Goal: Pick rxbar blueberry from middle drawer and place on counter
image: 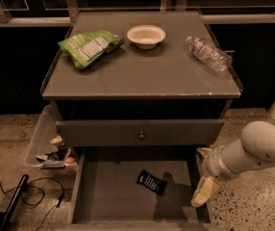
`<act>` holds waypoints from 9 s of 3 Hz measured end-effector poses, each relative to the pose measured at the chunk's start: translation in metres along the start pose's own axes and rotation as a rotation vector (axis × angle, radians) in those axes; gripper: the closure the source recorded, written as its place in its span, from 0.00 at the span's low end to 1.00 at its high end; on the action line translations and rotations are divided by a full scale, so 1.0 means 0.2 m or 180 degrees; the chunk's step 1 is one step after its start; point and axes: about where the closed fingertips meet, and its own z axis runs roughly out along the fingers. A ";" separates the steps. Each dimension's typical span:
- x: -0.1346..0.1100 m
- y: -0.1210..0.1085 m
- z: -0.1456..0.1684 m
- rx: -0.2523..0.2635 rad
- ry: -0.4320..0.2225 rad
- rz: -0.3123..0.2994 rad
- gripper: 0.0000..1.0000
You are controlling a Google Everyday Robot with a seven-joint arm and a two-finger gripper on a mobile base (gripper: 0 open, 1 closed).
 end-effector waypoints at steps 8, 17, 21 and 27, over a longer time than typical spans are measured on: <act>0.02 -0.23 1.14 0.0107 -0.1043 0.0048 0.00; 0.05 -0.15 1.27 -0.0268 -0.1192 0.0096 1.00; -0.44 0.06 0.05 -0.0139 -0.1330 -0.0913 1.00; -1.16 -0.10 -0.89 0.0264 -0.1295 -0.1920 1.00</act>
Offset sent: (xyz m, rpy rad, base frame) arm 0.0115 -0.0051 -0.0422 0.0548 -0.0521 -0.0585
